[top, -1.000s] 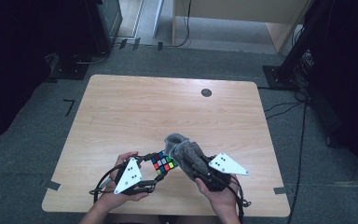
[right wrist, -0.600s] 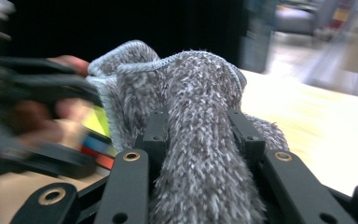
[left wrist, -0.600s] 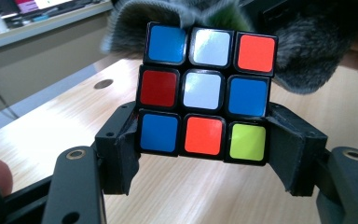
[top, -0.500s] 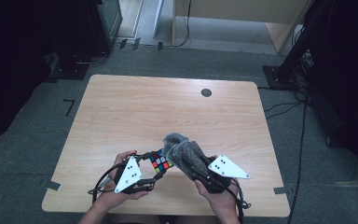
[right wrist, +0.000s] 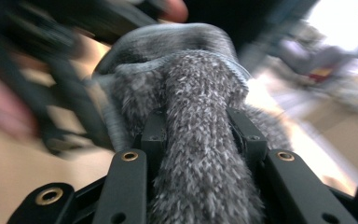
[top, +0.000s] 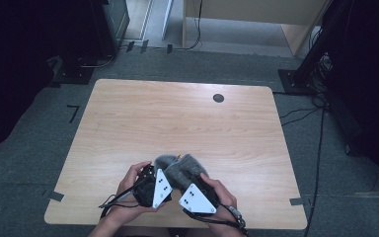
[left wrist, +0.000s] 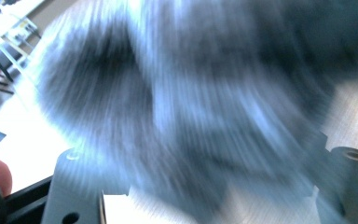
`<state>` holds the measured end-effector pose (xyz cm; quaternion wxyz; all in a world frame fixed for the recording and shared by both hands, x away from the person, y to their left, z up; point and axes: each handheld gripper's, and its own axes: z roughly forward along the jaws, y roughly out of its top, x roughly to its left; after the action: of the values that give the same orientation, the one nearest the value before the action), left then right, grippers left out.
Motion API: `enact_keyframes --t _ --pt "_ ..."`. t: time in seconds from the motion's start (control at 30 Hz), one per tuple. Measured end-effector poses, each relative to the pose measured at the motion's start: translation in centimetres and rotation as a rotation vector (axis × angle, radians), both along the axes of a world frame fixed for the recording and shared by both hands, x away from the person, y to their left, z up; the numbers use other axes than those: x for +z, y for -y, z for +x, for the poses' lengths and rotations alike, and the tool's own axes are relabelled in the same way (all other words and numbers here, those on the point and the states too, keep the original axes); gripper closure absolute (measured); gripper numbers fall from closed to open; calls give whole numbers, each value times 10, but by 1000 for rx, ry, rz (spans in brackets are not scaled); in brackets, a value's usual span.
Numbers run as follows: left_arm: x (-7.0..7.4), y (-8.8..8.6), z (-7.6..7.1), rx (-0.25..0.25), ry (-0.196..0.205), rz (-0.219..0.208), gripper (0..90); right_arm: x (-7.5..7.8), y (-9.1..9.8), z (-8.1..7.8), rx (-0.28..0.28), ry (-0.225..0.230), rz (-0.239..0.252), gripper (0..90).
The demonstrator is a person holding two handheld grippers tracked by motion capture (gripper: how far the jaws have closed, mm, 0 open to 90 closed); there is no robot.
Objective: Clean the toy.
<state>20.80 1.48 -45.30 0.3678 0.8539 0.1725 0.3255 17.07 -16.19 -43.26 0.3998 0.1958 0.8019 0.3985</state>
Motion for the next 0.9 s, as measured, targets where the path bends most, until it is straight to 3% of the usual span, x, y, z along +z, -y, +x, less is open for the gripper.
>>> enact_keyframes --t 0.03,0.1,0.2,0.23,0.3,0.43,0.47,0.53,0.57,0.6,0.63,0.67,0.7,0.77,0.8,0.87,0.9 --pt "0 -1 1 4 -1 -1 343 1 3 2 -45 17 3 647" --pt "1 -2 1 -2 -2 -15 343 3 8 3 -59 2 40 645" --pt "2 0 -2 -22 9 -12 343 2 0 -5 95 -14 59 636" --pt "2 0 -2 -24 12 -11 343 1 -5 -7 119 -14 36 637" --pt "2 0 -3 -30 9 -11 343 0 -6 -4 76 -3 5 639" --pt "2 -3 -1 -32 1 -29 343 6 17 7 -45 -58 155 640" --pt "3 -3 -2 -38 3 -33 343 7 19 7 -42 -54 169 638" --pt "4 -1 -3 -45 7 -38 343 8 13 0 80 -54 186 638" --pt "4 -1 -4 -51 11 -38 343 8 8 -2 120 -63 172 639" --pt "4 -1 -5 -53 13 -39 343 6 3 -4 119 -46 110 642" --pt "5 -2 -4 -51 11 -35 343 5 0 -3 74 -9 37 644" --pt "4 -2 -3 -52 2 -36 343 4 1 -1 29 2 21 645" --pt "5 -5 -2 -59 -12 -60 343 6 7 2 -9 -9 56 647" --pt "7 -10 0 -81 -41 -126 343 13 27 7 -95 -34 206 647" --pt "8 -14 1 -103 -52 -172 343 16 34 7 -108 -49 269 648" --pt "8 -25 2 -181 -64 -295 343 23 49 7 -67 -83 459 650" --pt "8 -28 2 -205 -67 -334 343 26 53 6 -25 -109 548 652"
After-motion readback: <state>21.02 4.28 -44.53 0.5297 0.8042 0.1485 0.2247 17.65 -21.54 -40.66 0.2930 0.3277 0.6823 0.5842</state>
